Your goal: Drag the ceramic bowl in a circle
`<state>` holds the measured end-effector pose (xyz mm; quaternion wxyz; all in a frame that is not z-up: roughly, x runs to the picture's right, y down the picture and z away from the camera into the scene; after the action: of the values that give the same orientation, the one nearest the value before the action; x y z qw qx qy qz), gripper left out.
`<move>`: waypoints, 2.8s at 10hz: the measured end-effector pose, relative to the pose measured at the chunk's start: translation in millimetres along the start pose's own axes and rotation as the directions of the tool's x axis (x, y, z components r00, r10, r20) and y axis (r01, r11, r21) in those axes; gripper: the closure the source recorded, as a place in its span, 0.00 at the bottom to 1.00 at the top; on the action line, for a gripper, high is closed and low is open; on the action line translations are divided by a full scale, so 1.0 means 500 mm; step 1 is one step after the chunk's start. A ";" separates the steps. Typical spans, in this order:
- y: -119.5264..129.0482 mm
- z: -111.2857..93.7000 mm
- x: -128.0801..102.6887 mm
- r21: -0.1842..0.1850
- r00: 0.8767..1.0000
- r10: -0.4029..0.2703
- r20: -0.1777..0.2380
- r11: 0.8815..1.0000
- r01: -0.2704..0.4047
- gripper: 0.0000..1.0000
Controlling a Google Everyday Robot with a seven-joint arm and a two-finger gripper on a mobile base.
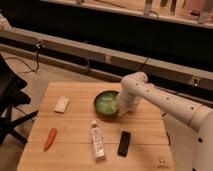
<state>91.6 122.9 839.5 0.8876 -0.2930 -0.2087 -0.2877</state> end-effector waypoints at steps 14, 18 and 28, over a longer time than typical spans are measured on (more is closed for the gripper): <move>-0.059 0.019 -0.065 -0.096 0.961 -0.275 0.009 0.957 0.274 0.83; -0.044 0.013 -0.052 -0.077 0.969 -0.248 0.020 0.966 0.248 0.83; 0.008 -0.009 -0.023 -0.059 0.969 -0.245 0.026 0.967 0.246 0.83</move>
<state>86.8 127.1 828.2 0.8336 -0.2951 -0.2426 -0.3990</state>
